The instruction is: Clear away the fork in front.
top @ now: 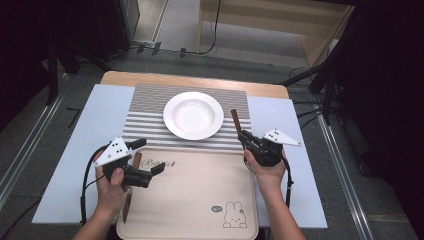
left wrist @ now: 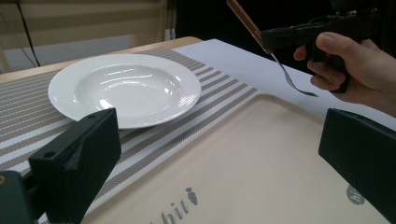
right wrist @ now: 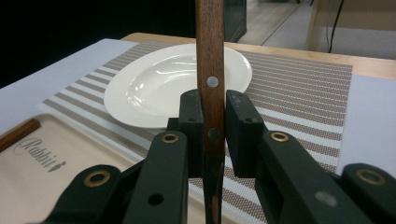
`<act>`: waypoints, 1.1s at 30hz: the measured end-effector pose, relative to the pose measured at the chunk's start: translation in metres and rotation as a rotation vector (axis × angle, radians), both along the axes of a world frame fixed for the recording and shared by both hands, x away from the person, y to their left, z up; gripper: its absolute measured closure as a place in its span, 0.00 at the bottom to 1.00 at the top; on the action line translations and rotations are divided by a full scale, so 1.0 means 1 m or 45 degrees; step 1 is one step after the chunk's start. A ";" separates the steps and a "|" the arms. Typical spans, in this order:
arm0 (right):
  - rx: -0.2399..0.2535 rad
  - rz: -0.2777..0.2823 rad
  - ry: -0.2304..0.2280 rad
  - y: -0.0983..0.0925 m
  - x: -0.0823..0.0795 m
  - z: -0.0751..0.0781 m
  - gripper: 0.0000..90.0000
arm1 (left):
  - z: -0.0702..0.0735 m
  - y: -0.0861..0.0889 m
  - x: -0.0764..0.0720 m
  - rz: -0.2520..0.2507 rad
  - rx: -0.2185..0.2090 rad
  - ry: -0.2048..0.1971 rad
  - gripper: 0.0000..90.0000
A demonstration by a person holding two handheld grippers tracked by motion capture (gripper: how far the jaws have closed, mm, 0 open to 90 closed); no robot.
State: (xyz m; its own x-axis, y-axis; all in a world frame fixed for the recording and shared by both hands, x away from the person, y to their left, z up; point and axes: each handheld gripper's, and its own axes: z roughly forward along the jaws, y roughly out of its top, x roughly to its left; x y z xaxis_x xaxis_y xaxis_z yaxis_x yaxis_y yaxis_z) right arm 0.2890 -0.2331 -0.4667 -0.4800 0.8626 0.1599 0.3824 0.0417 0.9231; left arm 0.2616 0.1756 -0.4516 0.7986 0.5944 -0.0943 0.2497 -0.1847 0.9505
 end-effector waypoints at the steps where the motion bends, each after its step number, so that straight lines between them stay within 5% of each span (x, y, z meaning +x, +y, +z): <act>1: 0.001 0.005 -0.006 0.000 -0.003 0.000 0.85 | 0.000 -0.002 0.001 -0.006 -0.002 0.000 0.00; 20: 0.048 0.060 -0.064 0.008 -0.034 -0.011 0.85 | 0.005 -0.037 0.007 -0.076 0.005 0.010 0.00; 33: 0.070 0.127 -0.095 0.019 -0.047 -0.017 0.85 | 0.007 -0.061 0.013 -0.109 -0.038 0.056 0.00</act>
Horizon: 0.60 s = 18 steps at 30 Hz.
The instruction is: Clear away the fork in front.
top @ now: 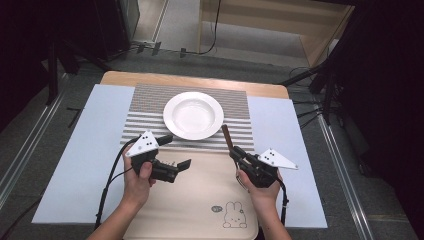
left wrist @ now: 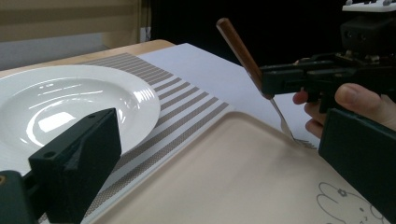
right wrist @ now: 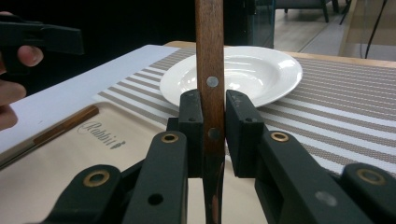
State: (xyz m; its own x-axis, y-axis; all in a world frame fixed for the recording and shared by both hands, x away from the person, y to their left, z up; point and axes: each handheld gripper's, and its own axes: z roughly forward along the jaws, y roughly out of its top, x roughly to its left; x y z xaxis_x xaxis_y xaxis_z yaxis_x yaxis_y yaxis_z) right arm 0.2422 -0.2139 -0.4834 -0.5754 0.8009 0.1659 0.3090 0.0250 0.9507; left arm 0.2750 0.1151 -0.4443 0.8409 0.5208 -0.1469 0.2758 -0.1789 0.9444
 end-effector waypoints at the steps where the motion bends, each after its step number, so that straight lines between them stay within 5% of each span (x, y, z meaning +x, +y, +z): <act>1: -0.005 0.003 -0.007 0.001 -0.001 -0.001 0.85 | 0.000 -0.003 0.001 -0.003 -0.006 0.009 0.00; 9: -0.013 0.037 -0.028 0.012 -0.007 -0.002 0.85 | 0.003 -0.016 0.004 -0.032 -0.048 0.054 0.00; 18: -0.025 0.081 -0.048 0.024 -0.012 0.000 0.85 | 0.003 -0.030 0.006 0.009 -0.070 0.132 0.14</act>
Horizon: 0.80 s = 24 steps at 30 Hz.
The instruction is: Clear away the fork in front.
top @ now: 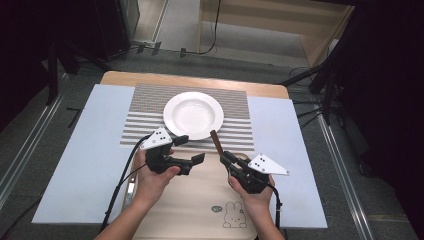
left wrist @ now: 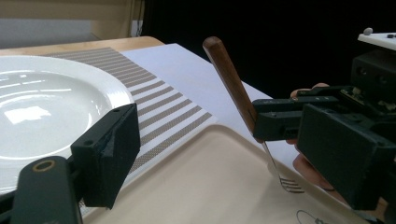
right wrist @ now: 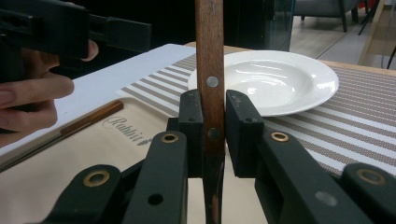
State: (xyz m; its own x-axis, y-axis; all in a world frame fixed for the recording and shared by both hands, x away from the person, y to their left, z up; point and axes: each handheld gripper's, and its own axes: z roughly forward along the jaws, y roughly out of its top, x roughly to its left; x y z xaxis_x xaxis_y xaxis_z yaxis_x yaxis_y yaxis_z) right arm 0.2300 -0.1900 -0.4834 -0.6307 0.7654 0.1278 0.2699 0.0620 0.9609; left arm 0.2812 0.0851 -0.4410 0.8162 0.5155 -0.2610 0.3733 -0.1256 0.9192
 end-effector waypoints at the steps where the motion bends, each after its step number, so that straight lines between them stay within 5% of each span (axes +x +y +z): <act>1: -0.004 0.003 -0.005 0.001 0.000 0.000 0.85 | 0.000 -0.001 0.000 -0.002 -0.009 0.012 0.15; 17: -0.030 0.034 -0.034 0.018 -0.006 -0.001 0.85 | -0.004 -0.018 0.000 0.023 -0.013 0.105 0.50; 24: -0.054 0.052 -0.050 0.025 -0.008 -0.002 0.85 | -0.006 -0.019 0.004 -0.014 -0.083 0.171 0.63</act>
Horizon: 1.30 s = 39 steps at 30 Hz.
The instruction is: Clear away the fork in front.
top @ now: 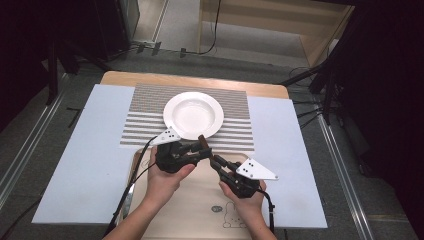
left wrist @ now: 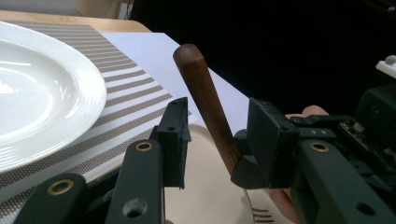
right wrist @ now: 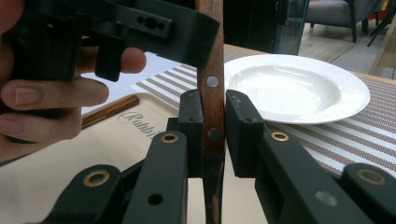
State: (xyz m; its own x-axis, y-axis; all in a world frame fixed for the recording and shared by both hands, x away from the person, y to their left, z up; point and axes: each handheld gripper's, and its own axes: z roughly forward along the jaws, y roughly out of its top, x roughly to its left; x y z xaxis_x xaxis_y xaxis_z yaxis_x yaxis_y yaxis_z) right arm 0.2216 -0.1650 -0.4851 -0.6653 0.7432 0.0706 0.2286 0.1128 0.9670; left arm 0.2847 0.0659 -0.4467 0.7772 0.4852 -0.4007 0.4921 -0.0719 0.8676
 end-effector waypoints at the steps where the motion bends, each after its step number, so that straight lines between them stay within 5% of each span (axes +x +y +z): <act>1: -0.006 -0.001 -0.006 0.001 0.000 0.000 0.85 | 0.000 0.000 0.001 0.007 -0.001 0.012 0.65; 7: -0.034 -0.002 -0.025 0.005 -0.002 -0.001 0.85 | -0.003 0.004 0.004 -0.029 -0.065 0.084 0.81; 12: -0.038 -0.004 -0.038 0.008 -0.002 -0.003 0.84 | -0.001 0.005 0.002 -0.043 -0.073 0.079 0.87; 17: -0.032 0.005 -0.064 0.006 -0.002 0.002 0.47 | 0.003 0.014 0.003 -0.035 -0.092 0.071 0.87; 23: -0.038 -0.044 -0.035 -0.014 -0.001 0.004 0.35 | 0.006 0.027 0.005 -0.056 -0.105 0.064 0.88; 30: -0.020 -0.172 0.024 -0.046 0.004 0.003 0.00 | 0.006 0.041 0.003 -0.059 -0.124 0.074 0.88; 32: 0.022 -0.161 0.031 -0.057 0.004 0.002 0.00 | 0.006 0.044 0.004 -0.052 -0.128 0.074 0.88; 39: 0.015 -0.263 0.037 -0.086 0.003 -0.004 0.00 | 0.006 0.054 0.003 -0.046 -0.131 0.090 0.88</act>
State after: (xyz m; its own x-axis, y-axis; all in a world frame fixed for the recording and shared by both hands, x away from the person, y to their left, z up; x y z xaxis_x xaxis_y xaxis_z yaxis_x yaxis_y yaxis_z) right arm 0.2248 -0.2515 -0.4892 -0.4964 0.8626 0.0974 0.2737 0.0491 0.9606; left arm 0.2879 0.1197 -0.4409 0.7616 0.4109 -0.5011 0.5507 -0.0031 0.8347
